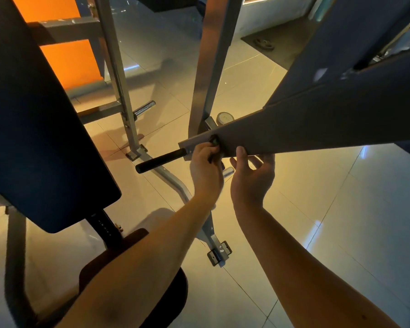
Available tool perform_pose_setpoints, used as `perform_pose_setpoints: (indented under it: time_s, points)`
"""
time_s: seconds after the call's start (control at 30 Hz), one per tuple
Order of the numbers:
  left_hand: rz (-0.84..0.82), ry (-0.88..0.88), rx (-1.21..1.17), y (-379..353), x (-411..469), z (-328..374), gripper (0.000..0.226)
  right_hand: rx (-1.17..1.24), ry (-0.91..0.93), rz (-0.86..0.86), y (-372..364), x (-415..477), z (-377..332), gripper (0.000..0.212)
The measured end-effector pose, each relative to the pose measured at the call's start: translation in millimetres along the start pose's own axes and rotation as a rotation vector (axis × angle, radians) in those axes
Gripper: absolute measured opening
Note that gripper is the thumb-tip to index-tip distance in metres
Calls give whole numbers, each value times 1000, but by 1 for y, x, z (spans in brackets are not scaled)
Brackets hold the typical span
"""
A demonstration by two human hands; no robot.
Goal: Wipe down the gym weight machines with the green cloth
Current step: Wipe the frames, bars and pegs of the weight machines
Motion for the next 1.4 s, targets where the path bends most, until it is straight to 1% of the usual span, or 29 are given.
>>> perform_pose_setpoints:
  time_s: [0.03, 0.07, 0.1, 0.13, 0.17, 0.2, 0.23, 0.3, 0.33, 0.37, 0.43, 0.47, 0.5, 0.53, 0.6, 0.67, 0.73, 0.8, 0.87, 0.93, 1.0, 1.03, 1.07, 1.13, 1.17, 1.23, 1.3, 1.33, 1.4]
  points:
    - [-37, -80, -6, -2, -3, -1, 17, -5, 2, 2, 1, 0, 1, 43]
    - [-47, -108, -45, -1, -7, 4, 18, -5, 2, -3, 1, 1, 1, 43]
    - [-47, -99, -61, -2, -3, 7, 18, -3, -1, -10, 1, 2, 1, 44]
    - [-6, -9, -66, -4, 10, 6, 17, 1, -5, -14, 1, 3, 1, 44]
    - [48, 60, 4, -5, 27, 3, 15, -1, -5, -17, 1, 4, 2, 43]
    - [91, 119, 132, -3, 42, 3, 15, -2, -3, -18, 0, 4, 2, 42]
    - [121, 108, 238, 0, 54, 4, 15, -2, 2, -18, 0, 3, 1, 42]
    - [152, 20, 344, 5, 59, 3, 16, 2, 1, -24, -1, 0, 0, 43]
    - [131, -20, 362, 7, 55, 4, 18, 4, -2, -26, -2, -2, 1, 44]
    - [84, -81, 346, 8, 44, 3, 21, 3, -3, -24, -4, -3, 1, 47]
    - [-29, -177, 231, 10, 16, -3, 22, 2, -17, -20, -6, -5, 2, 52]
    - [-52, -157, 89, 8, 3, -2, 20, 4, -23, -20, -8, -6, 2, 54]
    - [-32, -90, -18, 6, -3, -3, 19, -1, -22, -18, -9, -6, 3, 55]
    - [-22, 18, -107, 4, -1, -4, 20, -6, -21, -12, -11, -6, 5, 54]
    - [42, 154, -182, 2, 15, -5, 22, -15, -27, -11, -13, -4, 8, 50]
    - [114, 252, -156, 3, 41, -6, 23, -13, -36, -22, -14, -2, 11, 47]
    - [170, 285, -20, 6, 69, -13, 20, -13, -41, -39, -15, 0, 15, 41]
    - [213, 349, 19, 8, 88, -16, 20, -4, -48, -42, -14, 2, 18, 38]
    - [246, 371, 36, 10, 93, -19, 21, -8, -40, -49, -14, 4, 20, 37]
    - [252, 395, -61, 10, 80, -20, 18, 3, -42, -54, -13, 3, 20, 37]
    - [210, 421, -280, 10, 56, -25, 15, 14, -40, -54, -14, 2, 19, 38]
    - [164, 378, -369, 10, 44, -28, 17, 13, -41, -53, -14, 1, 19, 39]
    - [119, 305, -404, 11, 36, -33, 19, 19, -45, -50, -14, 1, 19, 39]
    - [69, 214, -385, 9, 36, -40, 20, 23, -48, -45, -15, 2, 18, 39]
    - [76, 258, -387, 8, 43, -42, 19, 19, -43, -48, -15, 3, 18, 39]
    - [133, 405, -365, 6, 65, -38, 15, 21, -35, -56, -15, 5, 18, 37]
    - [215, 520, -310, 10, 93, -35, 20, 16, -40, -62, -14, 6, 21, 36]
    - [244, 545, -296, 12, 104, -36, 24, 15, -40, -65, -15, 6, 22, 36]
    - [280, 535, -260, 14, 110, -34, 28, 5, -44, -79, -15, 6, 24, 36]
Point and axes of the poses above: each hand's wrist, its own x-axis towards the middle knuckle, its own y-axis out of the back of the hand, z = x × y, the point moved 1 cm from there along x, towards the middle knuckle, and after that the axes turned 12 degrees about z, right-handed, at the moved point
